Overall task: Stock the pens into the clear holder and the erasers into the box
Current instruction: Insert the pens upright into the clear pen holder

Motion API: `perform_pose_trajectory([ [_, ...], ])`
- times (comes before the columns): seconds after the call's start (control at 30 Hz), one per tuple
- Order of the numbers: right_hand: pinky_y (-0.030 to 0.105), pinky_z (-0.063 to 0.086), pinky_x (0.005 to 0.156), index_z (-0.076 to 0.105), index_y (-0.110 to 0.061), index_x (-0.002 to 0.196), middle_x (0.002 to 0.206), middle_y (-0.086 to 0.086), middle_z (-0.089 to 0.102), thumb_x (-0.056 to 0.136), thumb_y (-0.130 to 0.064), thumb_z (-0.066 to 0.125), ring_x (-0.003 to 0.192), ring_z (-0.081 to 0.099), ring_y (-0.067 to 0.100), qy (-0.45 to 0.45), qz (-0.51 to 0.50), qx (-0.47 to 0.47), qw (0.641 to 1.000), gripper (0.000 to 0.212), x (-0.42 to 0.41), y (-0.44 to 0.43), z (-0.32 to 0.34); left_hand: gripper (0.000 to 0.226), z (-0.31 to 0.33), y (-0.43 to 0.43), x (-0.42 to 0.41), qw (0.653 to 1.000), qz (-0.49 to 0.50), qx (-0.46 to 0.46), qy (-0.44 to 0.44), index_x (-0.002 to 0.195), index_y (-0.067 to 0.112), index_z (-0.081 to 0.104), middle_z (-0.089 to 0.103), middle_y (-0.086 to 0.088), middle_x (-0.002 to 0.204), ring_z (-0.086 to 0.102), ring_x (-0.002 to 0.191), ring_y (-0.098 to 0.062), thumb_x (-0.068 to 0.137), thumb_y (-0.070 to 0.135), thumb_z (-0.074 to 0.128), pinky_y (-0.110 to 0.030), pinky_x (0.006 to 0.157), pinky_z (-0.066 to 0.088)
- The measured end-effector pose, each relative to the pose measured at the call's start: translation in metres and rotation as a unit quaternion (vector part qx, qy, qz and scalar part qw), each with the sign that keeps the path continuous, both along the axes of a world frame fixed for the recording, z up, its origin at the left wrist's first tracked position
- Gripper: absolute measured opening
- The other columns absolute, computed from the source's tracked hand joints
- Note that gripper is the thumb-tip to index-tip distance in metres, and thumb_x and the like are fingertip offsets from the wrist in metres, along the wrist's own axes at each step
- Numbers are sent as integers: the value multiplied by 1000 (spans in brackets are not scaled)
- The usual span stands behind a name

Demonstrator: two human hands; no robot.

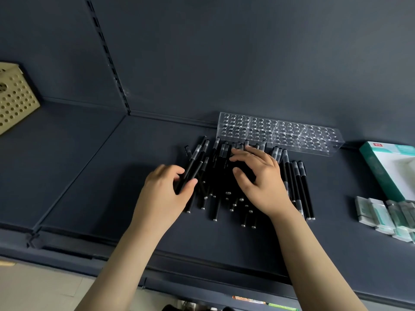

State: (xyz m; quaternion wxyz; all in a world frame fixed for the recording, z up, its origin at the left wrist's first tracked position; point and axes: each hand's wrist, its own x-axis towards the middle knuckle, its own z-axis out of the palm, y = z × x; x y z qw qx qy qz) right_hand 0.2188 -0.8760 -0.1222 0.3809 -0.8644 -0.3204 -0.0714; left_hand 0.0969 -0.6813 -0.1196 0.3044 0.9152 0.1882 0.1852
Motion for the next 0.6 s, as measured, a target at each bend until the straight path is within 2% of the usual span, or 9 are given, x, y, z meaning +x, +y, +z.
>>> perform_pose_trajectory([
  [0.2,30,14,113,65,-32,114,132,-24,56,88,-41,47,139,32,2,-5,-5,0,1000,32,-1,1,0,20,0,-2,11,1000,14,-9,9,101,16,65,58,8,85,54,71,-7,88,31,69,-12,59,37],
  [0.33,26,10,112,65,-32,114,133,-24,56,89,-38,49,139,31,2,-7,-12,-9,1000,30,-2,4,0,24,2,-2,21,999,38,-20,16,103,15,64,60,4,90,55,71,-7,90,35,65,-18,59,39],
  [0.47,27,11,112,65,-32,114,133,-24,56,88,-41,47,139,31,2,-11,-14,-10,1000,33,-2,4,0,47,8,-6,31,996,56,-12,62,121,11,57,54,-5,117,59,96,-24,91,48,58,-32,76,48],
  [0.6,26,11,112,65,-32,115,134,-24,56,89,-40,48,139,31,2,-15,-17,-13,1000,32,-3,4,0,74,18,-13,46,990,60,14,127,134,7,48,45,-9,134,44,124,-32,88,66,48,-41,92,44],
])
